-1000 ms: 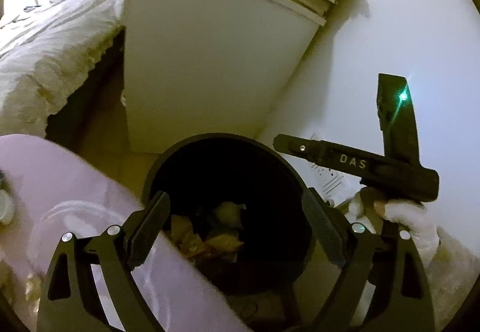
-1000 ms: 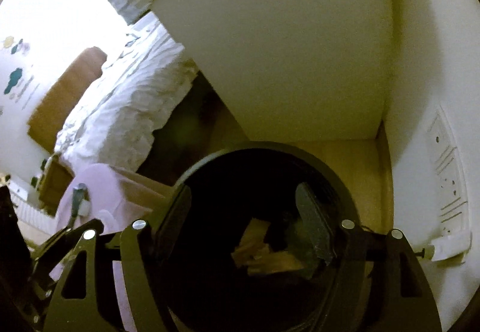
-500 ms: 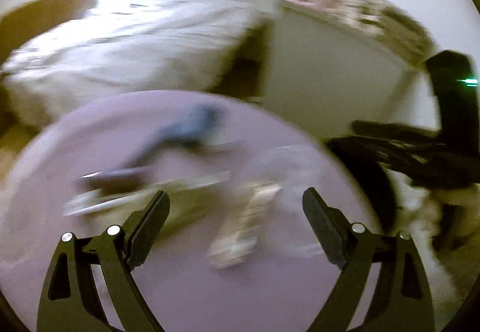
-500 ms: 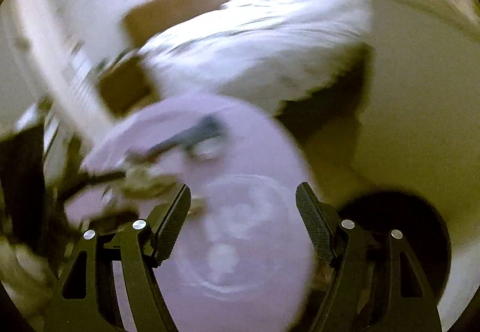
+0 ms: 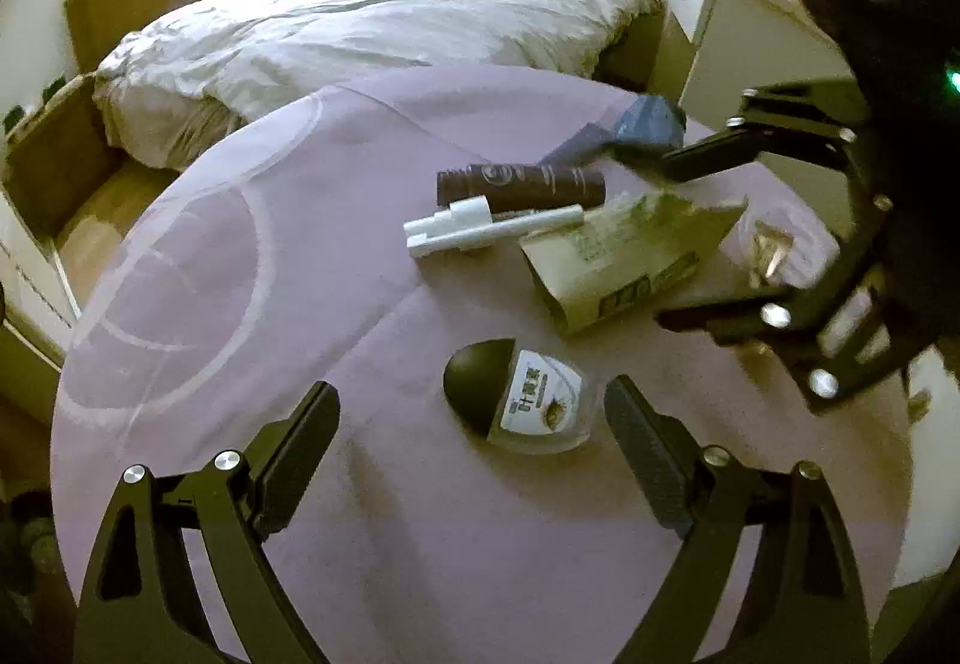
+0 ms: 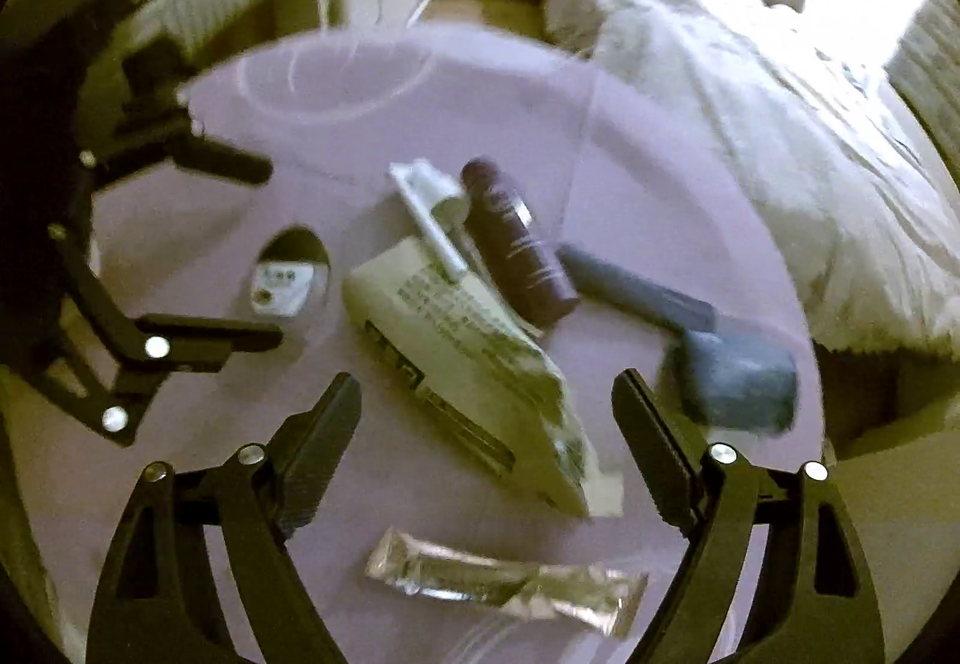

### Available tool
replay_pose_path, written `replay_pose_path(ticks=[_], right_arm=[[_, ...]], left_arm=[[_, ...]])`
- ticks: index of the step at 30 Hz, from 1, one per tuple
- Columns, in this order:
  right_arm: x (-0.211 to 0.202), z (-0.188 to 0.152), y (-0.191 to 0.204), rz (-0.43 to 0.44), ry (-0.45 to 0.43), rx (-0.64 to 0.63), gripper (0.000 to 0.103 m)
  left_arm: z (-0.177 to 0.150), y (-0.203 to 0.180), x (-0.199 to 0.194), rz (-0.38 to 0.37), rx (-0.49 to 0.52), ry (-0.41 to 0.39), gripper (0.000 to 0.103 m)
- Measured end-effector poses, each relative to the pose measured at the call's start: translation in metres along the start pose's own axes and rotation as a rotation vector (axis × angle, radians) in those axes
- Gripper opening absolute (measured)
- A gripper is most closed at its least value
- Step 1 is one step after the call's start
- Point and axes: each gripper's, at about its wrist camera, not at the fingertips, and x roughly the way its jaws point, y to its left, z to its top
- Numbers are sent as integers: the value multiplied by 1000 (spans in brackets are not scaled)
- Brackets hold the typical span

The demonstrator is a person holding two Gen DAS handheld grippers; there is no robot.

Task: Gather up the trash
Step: 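Grasp the small white-labelled bottle with the left gripper while the right grasps the cream tube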

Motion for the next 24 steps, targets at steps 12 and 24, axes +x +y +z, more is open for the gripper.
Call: replay_pose_path(ticks=[12, 24], right_arm=[[-8, -10, -1, 10, -28, 138, 49], [-115, -93, -48, 153, -401, 675, 46]], left_arm=[[1, 0, 3, -5, 32, -29, 54], [18, -16, -44, -176, -18, -121, 54]])
